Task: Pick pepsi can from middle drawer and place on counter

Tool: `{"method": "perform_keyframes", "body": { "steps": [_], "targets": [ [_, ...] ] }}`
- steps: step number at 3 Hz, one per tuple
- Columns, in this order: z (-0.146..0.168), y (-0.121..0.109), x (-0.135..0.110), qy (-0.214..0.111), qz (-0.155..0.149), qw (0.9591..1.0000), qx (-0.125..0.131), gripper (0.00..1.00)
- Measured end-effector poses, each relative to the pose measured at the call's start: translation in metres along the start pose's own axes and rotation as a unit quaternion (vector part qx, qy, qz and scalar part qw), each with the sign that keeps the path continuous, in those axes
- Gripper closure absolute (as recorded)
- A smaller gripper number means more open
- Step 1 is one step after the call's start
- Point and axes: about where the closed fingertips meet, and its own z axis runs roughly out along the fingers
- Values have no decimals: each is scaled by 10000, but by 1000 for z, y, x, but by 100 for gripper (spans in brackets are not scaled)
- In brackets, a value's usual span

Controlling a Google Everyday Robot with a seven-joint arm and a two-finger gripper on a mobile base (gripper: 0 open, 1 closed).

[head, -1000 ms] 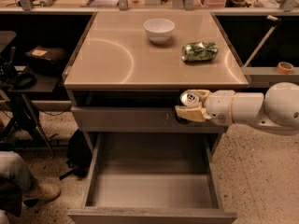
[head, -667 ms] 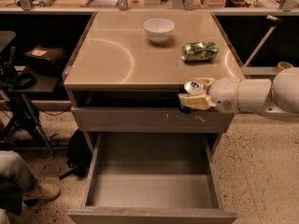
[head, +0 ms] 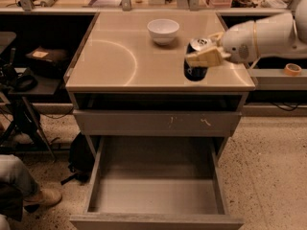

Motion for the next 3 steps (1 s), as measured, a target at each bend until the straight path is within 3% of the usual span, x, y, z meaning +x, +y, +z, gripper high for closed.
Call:
{"method": "perform_keyframes", "body": {
  "steps": [1,2,3],
  "targets": [
    [22,-23,-5,464,305,9973,-486,100],
    [83,-35,-4,673,472,9884,-1276,100],
    [129,-54,-12,406,564,9839,-1648,100]
  ]
}}
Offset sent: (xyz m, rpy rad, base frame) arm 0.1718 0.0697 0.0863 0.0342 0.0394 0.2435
